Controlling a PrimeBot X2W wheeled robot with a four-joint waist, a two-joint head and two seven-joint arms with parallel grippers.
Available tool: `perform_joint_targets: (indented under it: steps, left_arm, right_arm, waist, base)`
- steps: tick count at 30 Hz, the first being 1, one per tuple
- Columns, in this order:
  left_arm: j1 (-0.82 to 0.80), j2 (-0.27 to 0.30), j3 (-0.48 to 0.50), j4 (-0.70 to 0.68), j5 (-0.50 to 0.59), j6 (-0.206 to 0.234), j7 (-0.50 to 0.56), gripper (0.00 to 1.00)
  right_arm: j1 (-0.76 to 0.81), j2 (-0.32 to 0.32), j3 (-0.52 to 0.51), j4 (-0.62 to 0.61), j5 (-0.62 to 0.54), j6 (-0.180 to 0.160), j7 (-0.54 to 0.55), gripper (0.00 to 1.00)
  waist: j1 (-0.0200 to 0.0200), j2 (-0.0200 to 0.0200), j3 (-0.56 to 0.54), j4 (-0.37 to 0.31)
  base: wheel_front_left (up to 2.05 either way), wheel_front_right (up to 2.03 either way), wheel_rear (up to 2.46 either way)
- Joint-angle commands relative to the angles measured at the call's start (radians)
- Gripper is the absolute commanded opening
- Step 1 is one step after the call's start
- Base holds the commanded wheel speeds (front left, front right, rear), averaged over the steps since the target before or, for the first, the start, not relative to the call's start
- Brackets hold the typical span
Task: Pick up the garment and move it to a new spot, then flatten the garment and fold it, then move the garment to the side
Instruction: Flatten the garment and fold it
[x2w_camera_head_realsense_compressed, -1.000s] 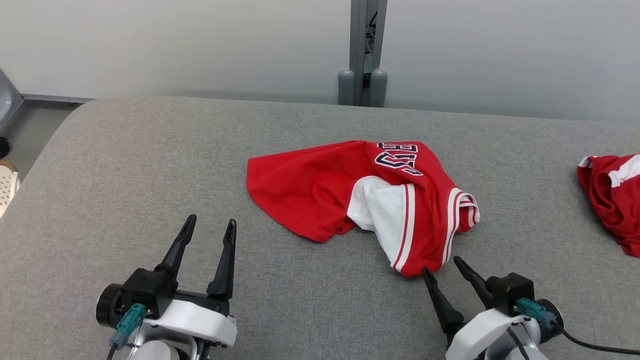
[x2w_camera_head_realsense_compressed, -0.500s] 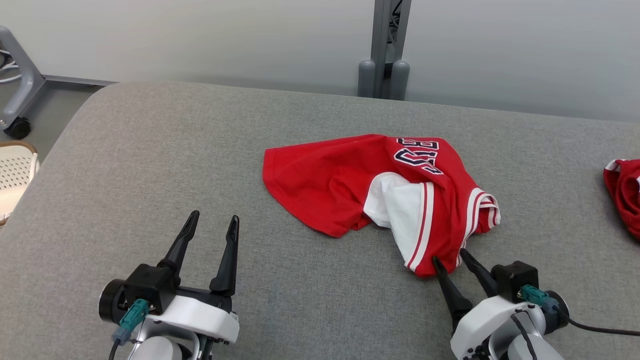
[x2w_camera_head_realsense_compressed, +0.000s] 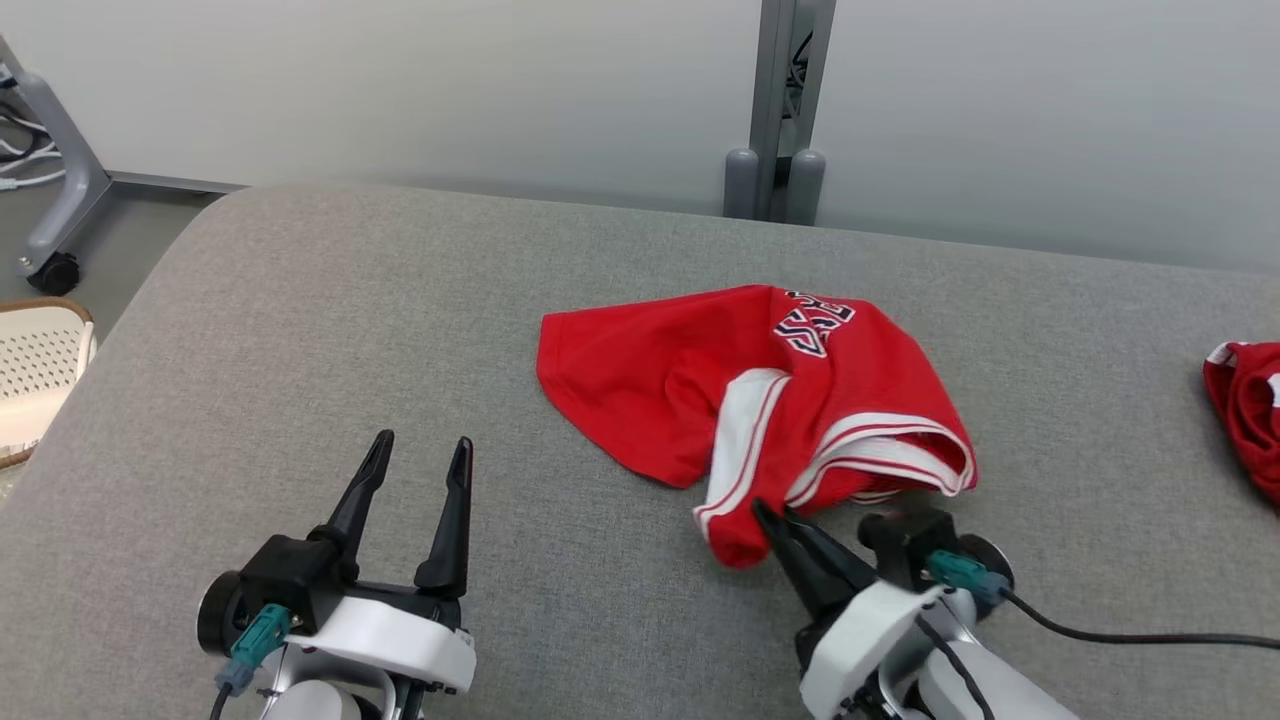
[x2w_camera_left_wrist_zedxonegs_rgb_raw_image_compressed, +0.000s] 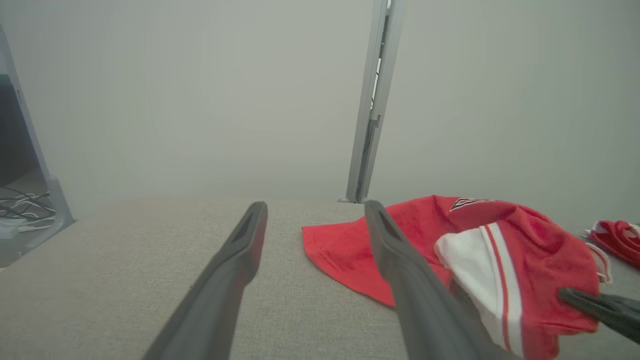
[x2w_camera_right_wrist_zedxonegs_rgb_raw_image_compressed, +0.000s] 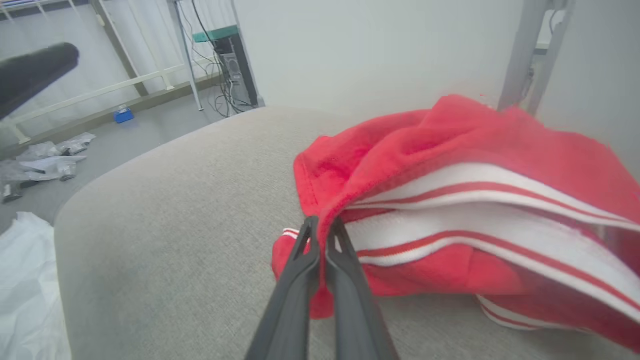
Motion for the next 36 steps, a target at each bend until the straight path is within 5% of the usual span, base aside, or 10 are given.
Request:
perform_joint_targets:
  steps: [1, 9, 16, 24, 36]
  left_arm:
    - [0.005, 0.004, 0.002, 0.003, -0.009, 0.006, 0.0, 1.0]
    - [0.029, 0.004, 0.009, 0.006, -0.071, 0.037, 0.0, 1.0]
    - [0.049, 0.003, 0.007, -0.007, -0.098, 0.061, 0.0, 1.0]
    - [0.03, 0.003, -0.01, -0.015, -0.1, 0.061, 0.0, 1.0]
    - [0.0, 0.004, -0.025, -0.003, -0.098, 0.055, 0.0, 1.0]
  right_arm:
    - [-0.024, -0.01, 0.014, -0.01, 0.012, 0.0, -0.004, 0.0]
    - [-0.246, -0.033, 0.242, -0.181, 0.197, 0.0, -0.004, 0.0]
    - [-0.338, -0.102, 0.136, -0.371, 0.419, 0.0, -0.004, 0.0]
    - [-0.306, -0.211, -0.016, -0.029, 0.434, 0.001, -0.001, 0.0]
    - [-0.386, -0.272, -0.15, 0.431, 0.327, 0.0, -0.004, 0.0]
  waist:
    - [0.0, 0.0, -0.006, 0.0]
    - [0.0, 0.0, -0.039, 0.019]
    - [0.0, 0.0, -0.043, 0.032]
    - [0.0, 0.0, -0.012, 0.025]
    - [0.0, 0.0, 0.041, 0.008]
  base:
    - [0.0, 0.0, 0.0]
    - [0.0, 0.0, 0.0]
    - [0.0, 0.0, 0.0]
    - [0.0, 0.0, 0.0]
    - [0.0, 0.0, 0.0]
